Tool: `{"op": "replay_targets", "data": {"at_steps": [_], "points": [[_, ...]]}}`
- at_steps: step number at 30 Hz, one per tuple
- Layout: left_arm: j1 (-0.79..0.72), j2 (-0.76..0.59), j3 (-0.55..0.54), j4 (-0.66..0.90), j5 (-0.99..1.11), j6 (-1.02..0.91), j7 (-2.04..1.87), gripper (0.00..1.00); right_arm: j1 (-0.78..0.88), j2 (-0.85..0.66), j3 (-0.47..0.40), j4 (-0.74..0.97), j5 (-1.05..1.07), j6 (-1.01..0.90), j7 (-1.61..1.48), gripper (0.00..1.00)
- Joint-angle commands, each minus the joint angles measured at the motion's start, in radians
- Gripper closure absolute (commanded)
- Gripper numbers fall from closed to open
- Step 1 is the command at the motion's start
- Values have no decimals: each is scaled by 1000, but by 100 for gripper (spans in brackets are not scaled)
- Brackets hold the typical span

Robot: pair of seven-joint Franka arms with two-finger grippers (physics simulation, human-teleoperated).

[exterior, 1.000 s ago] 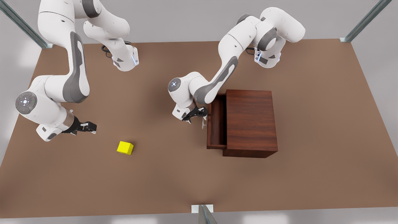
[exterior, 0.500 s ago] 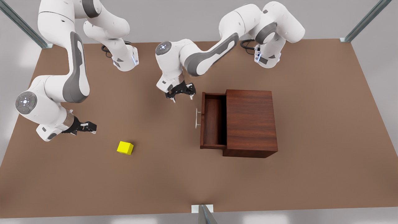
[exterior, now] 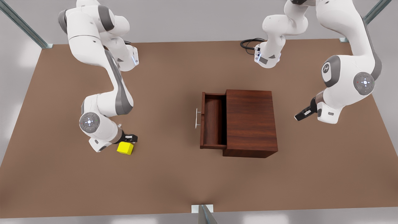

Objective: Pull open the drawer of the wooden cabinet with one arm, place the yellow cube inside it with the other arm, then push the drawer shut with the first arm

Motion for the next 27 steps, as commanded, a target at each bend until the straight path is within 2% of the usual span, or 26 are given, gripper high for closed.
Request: {"op": "replay_targets", "data": {"at_steps": [1, 5, 6, 11, 27], "points": [[-2, 7, 1, 1, -12, 68, 557, 0, -1, 37, 1, -7, 63, 113, 396, 0], [-4, 11, 1, 39, -13, -33, 566, 0, -3, 36, -2, -134, 71, 222, 442, 0], [-2, 89, 1, 173, -15, -191, 596, 0, -3, 19, -2, -163, 71, 228, 442, 0], [8, 100, 4, 187, -15, -180, 633, 0, -43, 11, -5, -191, 57, 251, 433, 0], [13, 100, 7, 184, -13, -184, 623, 0, -95, 129, 9, -202, -72, 300, 287, 0]]}}
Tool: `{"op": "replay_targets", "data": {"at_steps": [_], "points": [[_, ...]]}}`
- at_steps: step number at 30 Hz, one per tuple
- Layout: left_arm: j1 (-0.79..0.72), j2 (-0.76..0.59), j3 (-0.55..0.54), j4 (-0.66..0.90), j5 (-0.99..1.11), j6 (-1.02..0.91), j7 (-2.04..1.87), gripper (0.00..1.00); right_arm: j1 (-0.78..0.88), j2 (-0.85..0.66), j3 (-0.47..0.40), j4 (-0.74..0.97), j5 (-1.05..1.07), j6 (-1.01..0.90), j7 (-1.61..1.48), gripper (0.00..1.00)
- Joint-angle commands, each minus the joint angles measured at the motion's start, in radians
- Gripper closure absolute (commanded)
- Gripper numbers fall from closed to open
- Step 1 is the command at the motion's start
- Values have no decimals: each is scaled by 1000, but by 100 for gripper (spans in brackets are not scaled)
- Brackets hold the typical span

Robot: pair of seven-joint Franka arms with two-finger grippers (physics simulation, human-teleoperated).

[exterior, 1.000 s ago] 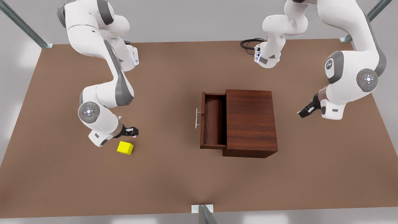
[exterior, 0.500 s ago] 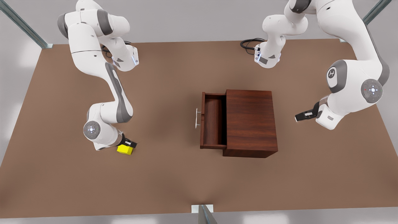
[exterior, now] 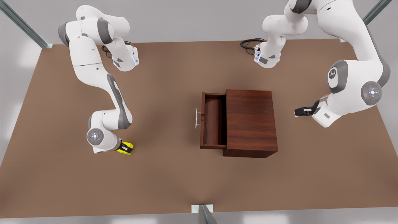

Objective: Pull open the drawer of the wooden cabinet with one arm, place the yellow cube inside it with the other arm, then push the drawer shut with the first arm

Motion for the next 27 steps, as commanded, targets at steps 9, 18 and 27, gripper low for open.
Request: {"op": "replay_targets", "data": {"at_steps": [9, 18, 27], "points": [[-3, -3, 0, -9, 3, -2, 142, 0, -16, 30, 31, -7, -34, 18, -69, 0], [-3, -3, 0, -9, 3, -2, 142, 0, -71, 62, 87, -7, -84, 44, -75, 0], [-3, -3, 0, -9, 3, 0, 139, 0, -148, 85, 164, 2, -115, 64, -75, 0]]}}
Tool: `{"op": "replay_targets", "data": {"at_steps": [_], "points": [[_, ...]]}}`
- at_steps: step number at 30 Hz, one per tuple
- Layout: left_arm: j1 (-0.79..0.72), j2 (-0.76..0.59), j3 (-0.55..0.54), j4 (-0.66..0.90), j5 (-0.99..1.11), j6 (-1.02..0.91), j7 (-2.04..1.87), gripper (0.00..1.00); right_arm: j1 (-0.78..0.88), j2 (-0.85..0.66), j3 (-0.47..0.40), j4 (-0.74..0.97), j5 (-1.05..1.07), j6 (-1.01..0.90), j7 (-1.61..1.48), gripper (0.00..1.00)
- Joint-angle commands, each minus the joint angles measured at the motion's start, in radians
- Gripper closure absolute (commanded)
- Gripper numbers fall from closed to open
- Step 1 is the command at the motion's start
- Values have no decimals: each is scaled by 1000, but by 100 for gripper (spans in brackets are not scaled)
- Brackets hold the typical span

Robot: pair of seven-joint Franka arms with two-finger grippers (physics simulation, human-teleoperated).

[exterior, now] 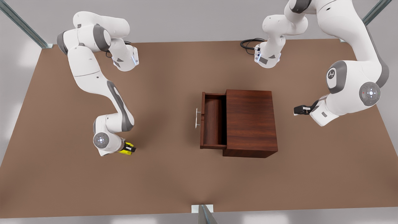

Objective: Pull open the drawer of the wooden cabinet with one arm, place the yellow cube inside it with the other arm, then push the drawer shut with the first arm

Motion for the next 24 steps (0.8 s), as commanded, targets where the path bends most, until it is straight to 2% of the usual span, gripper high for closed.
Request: {"op": "replay_targets", "data": {"at_steps": [1, 5, 6, 9, 10, 11, 13, 15, 19, 22, 24], "points": [[0, -1, 0, 0, 1, 0, 30, 0, -12, -1, 13, 0, -11, 16, -23, 0], [0, -1, 0, 0, 1, 0, 30, 0, -12, 8, 24, 2, -11, 38, -20, 0], [0, -1, 0, 0, 1, 0, 30, 0, -18, 8, 32, 2, -11, 38, -21, 4], [0, -1, 0, 0, 1, 0, 18, 0, -20, 13, 32, 2, -11, 39, -23, 16], [0, -1, 0, 0, -1, 0, 16, 0, -37, 13, 49, 2, -20, 38, -23, 22], [-4, -3, -3, 0, -1, 0, -13, 0, -49, 11, 64, 2, -31, 36, -23, 25], [-4, -1, -2, 2, 1, 0, -13, 0, -55, 8, 70, 2, -34, 35, -19, 43], [-3, -1, -2, 4, 1, 0, -13, 0, -55, -1, 75, 2, -31, 32, -12, 38], [-3, -1, -2, 4, 1, 3, -13, 0, -54, -28, 90, 0, -20, 12, -4, 41], [-3, -3, 0, 2, -1, 9, -15, 0, -49, -91, 116, 2, -8, -63, 43, 41], [-4, -1, -2, 4, 2, 15, -16, 0, -43, -134, 148, 47, 3, -186, 118, 41]]}}
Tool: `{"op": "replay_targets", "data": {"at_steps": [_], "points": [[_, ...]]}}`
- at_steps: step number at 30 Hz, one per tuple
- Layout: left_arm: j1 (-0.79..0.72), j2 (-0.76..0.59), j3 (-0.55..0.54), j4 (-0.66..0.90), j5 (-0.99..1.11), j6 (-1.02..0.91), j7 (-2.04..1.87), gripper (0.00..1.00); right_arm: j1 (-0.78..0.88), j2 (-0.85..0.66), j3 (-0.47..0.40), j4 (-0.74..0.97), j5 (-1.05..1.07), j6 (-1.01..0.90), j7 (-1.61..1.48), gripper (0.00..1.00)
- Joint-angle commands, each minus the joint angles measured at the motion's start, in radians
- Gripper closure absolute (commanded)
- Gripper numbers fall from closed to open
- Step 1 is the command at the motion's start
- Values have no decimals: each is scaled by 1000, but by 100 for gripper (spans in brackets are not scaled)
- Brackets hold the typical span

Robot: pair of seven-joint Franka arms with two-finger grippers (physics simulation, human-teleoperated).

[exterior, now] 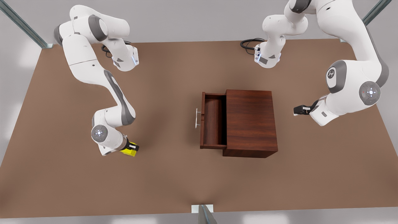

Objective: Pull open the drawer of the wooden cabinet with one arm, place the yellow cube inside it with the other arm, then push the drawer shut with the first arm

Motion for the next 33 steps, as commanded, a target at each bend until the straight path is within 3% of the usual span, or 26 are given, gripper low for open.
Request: {"op": "replay_targets", "data": {"at_steps": [1, 4, 7, 14, 33], "points": [[-1, -2, -2, 1, 2, 13, -27, 0, 3, -31, 30, 38, -2, -182, 186, 41], [-3, -2, -4, -1, 5, 13, -27, 0, 9, -39, 104, 152, -6, -320, 357, 41], [-3, -2, -4, -1, 5, 13, -27, 0, 107, -34, 104, 291, -2, -412, 611, 41], [0, -3, 1, -1, 19, 25, -23, 0, 357, 44, 107, 523, 37, -407, 1220, 40], [-20, -8, -2, -30, 39, 68, -38, 0, 670, 205, 69, 598, 36, -350, 1354, 39]]}}
